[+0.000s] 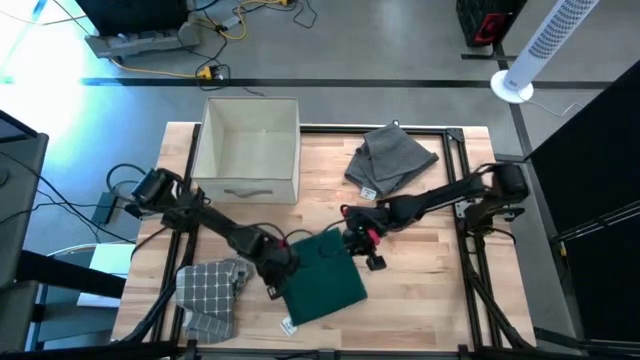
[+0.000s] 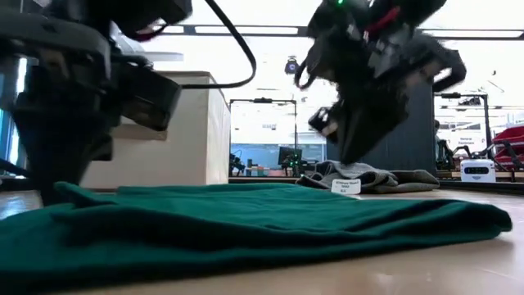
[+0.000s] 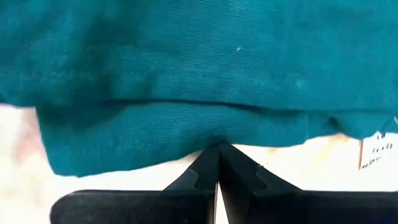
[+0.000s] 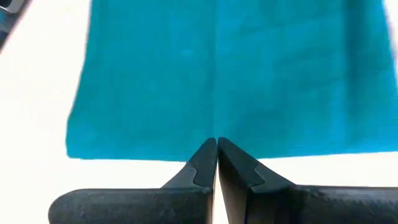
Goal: Fold towel
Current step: Fold the green towel
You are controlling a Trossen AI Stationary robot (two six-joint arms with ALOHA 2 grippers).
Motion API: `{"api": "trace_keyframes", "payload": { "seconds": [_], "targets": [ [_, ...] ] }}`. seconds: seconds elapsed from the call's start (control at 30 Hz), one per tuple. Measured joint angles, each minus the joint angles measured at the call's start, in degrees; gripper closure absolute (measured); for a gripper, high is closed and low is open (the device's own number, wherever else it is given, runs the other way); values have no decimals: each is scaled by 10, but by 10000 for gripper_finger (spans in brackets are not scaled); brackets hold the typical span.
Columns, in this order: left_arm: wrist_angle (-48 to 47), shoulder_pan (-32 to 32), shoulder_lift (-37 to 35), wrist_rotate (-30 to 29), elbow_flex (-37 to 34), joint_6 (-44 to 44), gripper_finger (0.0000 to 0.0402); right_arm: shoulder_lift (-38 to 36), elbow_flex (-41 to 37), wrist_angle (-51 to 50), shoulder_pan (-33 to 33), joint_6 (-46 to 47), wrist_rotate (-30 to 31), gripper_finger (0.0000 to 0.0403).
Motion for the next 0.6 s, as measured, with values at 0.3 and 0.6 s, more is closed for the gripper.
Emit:
{"api": "trace_keyframes", "payload": {
  "seconds": [0.3,0.6],
  "targets": [
    [-35,42,-32,-32,-3,8,401,-79,0,-46,0,76,95,403],
    [-160,37,-220,-85,1,-76,401,-82,0,-65,-43,123,80,402]
  ]
}}
